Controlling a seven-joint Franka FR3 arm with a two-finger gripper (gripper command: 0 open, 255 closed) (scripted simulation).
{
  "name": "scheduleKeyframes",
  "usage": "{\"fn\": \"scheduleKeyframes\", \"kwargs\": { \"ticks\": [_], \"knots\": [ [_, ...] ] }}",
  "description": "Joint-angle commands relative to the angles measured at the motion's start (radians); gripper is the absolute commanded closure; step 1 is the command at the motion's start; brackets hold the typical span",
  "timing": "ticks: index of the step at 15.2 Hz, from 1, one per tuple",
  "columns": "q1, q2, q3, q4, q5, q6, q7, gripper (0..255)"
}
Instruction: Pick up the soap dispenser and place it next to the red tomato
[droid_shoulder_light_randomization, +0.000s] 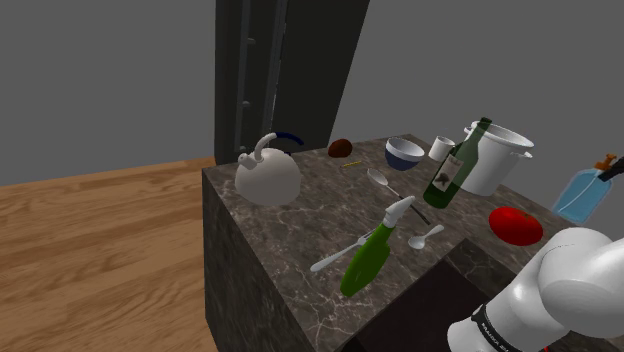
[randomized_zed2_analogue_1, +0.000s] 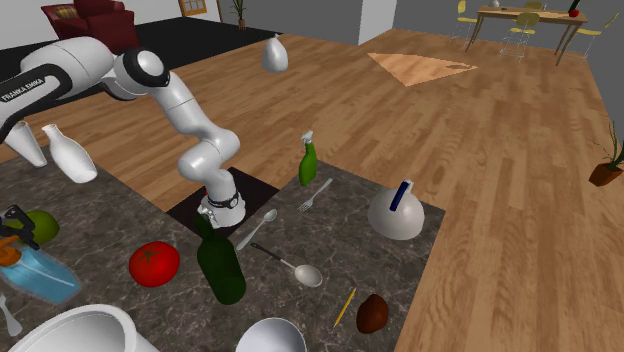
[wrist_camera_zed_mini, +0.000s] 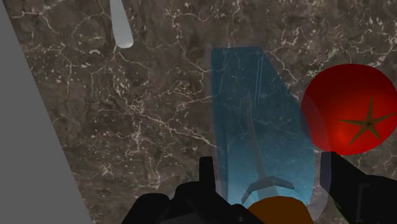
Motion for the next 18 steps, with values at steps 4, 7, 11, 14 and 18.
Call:
{"fn": "scheduleKeyframes", "kwargs": {
  "ticks": [4,7,11,14,18],
  "knots": [
    [-0.006,-0.009,-0.011,-0.066,-0.012,0.064,0.0,255],
    [-0.006,-0.015,-0.023,-0.103,-0.02,0.101,-0.001,255],
    [0.0,-0.022,-0.044,-0.148,-0.031,0.151,-0.002,255],
    [0.009,-0.026,-0.065,-0.179,-0.04,0.187,-0.002,255],
    [0.016,-0.029,-0.079,-0.197,-0.046,0.209,-0.003,255]
  ]
}}
